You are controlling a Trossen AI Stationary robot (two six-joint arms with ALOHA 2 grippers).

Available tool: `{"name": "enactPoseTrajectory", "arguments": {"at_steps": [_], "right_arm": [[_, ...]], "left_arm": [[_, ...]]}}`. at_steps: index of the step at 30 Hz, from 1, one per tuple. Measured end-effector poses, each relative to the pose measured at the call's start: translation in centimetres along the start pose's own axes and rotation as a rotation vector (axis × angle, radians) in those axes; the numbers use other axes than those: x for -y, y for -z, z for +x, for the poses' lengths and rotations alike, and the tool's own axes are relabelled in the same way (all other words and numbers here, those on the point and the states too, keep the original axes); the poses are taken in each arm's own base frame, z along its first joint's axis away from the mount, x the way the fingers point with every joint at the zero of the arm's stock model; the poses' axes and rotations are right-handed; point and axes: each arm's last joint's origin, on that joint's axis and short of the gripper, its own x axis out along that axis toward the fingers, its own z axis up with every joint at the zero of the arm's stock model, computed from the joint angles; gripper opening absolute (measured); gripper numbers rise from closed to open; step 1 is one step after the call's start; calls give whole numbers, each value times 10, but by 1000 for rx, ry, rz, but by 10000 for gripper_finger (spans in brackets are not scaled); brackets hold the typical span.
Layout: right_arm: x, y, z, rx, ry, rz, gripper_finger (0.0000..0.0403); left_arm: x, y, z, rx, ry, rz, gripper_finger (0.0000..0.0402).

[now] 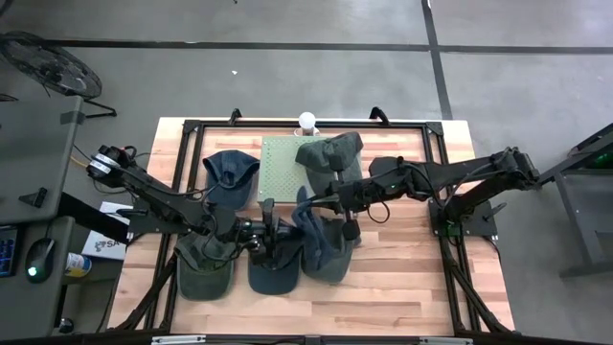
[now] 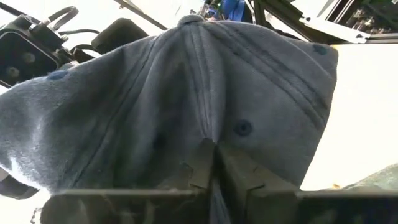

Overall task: Pick & Place hat
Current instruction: Put the bottom right dark blue cap on the shelf

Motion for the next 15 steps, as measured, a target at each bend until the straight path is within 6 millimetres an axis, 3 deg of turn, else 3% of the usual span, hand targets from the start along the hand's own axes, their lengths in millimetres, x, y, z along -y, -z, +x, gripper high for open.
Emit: {"name": "enactPoseTrajectory", "arguments": {"at_steps": [15], "right_arm": [[1, 0, 0, -4, 34, 5, 13]], "left_arm": [[3, -12, -9, -192, -142, -32, 2]]}}
